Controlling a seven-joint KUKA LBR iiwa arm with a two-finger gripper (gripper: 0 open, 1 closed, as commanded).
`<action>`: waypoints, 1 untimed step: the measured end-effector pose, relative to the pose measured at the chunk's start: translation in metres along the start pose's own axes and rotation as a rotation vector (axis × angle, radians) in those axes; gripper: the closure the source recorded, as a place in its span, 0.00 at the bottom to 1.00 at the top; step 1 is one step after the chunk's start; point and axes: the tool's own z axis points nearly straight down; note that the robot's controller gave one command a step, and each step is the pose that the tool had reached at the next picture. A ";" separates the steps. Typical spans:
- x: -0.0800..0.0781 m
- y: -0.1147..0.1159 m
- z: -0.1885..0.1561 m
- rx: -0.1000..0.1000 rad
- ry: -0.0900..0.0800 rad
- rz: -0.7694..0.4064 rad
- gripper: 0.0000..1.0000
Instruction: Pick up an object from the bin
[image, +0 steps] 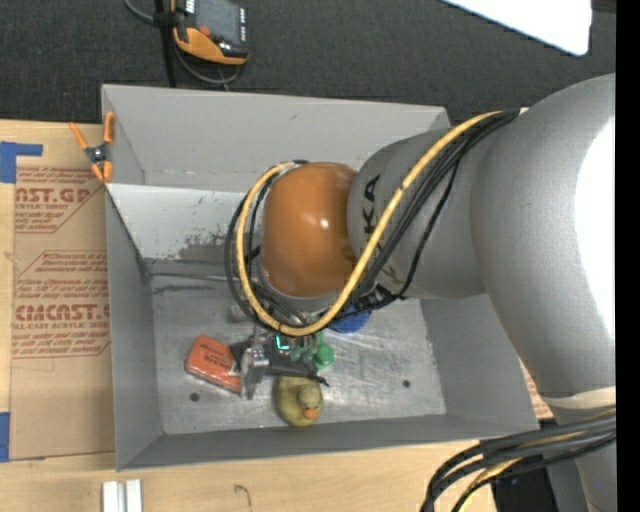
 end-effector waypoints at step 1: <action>-0.002 -0.001 -0.004 -0.001 -0.007 0.001 0.00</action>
Offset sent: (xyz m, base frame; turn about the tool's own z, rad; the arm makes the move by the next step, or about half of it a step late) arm -0.0132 0.0217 -0.0635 0.1618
